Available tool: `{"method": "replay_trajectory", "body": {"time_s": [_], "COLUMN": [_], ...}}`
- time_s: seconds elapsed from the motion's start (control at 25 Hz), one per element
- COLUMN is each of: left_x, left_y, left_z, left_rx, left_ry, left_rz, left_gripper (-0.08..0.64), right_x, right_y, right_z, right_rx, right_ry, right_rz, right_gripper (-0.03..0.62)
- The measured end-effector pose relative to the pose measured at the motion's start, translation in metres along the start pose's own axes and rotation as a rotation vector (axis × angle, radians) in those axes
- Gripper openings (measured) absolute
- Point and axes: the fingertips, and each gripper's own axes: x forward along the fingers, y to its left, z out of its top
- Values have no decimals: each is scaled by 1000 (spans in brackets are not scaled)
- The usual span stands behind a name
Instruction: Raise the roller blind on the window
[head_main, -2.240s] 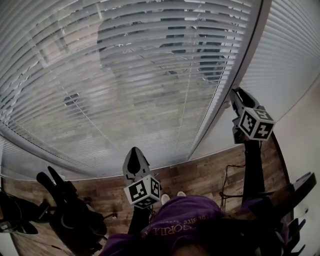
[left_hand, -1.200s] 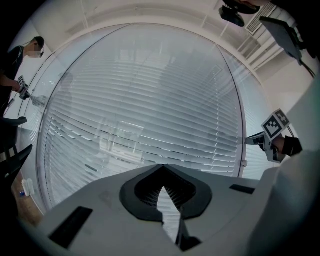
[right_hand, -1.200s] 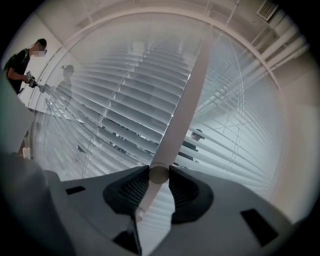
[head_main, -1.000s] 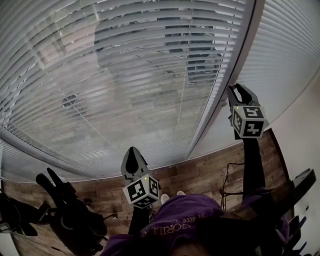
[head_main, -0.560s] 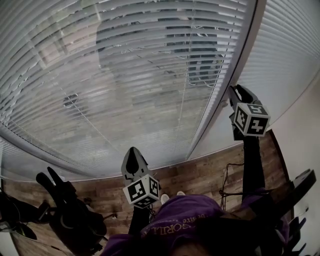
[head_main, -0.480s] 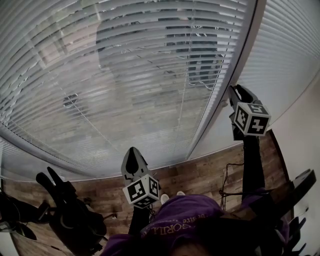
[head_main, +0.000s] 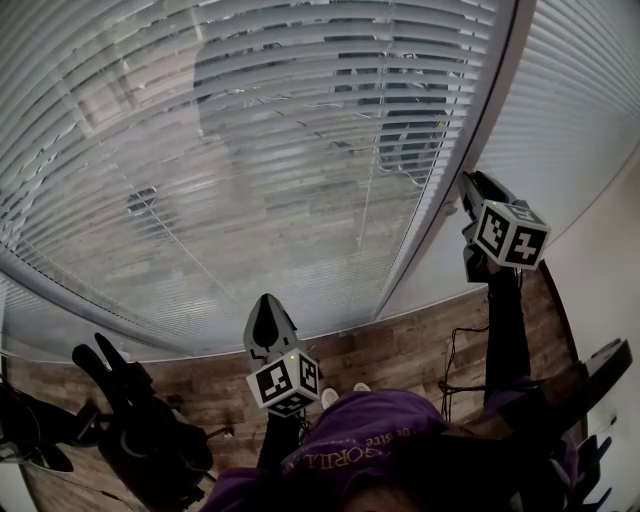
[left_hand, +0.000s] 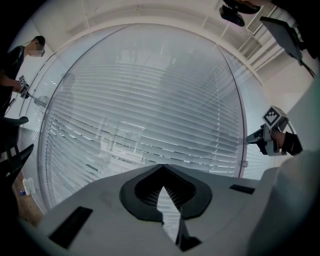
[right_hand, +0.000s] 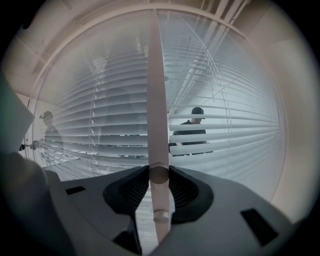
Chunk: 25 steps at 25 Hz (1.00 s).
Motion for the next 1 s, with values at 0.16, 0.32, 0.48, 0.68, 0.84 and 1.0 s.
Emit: {"method": "replay_trajectory", "body": {"time_s": [0.16, 0.32, 0.48, 0.68, 0.84, 1.0], "left_x": [0, 2, 2, 3, 3, 4], "left_y": [0, -1, -2, -1, -2, -1], "left_z": [0, -1, 0, 0, -1, -3], "left_rx": [0, 3, 5, 1, 2, 7], "left_ry": [0, -5, 2, 1, 6, -1], "left_rz": [-1, -9, -11, -11, -6, -11], "left_gripper": [0, 0, 0, 0, 0, 0], "right_x": [-1, -2, -1, -3, -2, -1], "right_y": [-1, 1, 0, 1, -2, -4], "right_z": [1, 3, 1, 5, 4, 2], "right_rx": [45, 68, 92, 177, 279, 379], "right_ry": [2, 2, 1, 0, 4, 12], "right_rz": [15, 24, 36, 56, 101, 144], "right_gripper": [124, 124, 124, 124, 124, 124]}}
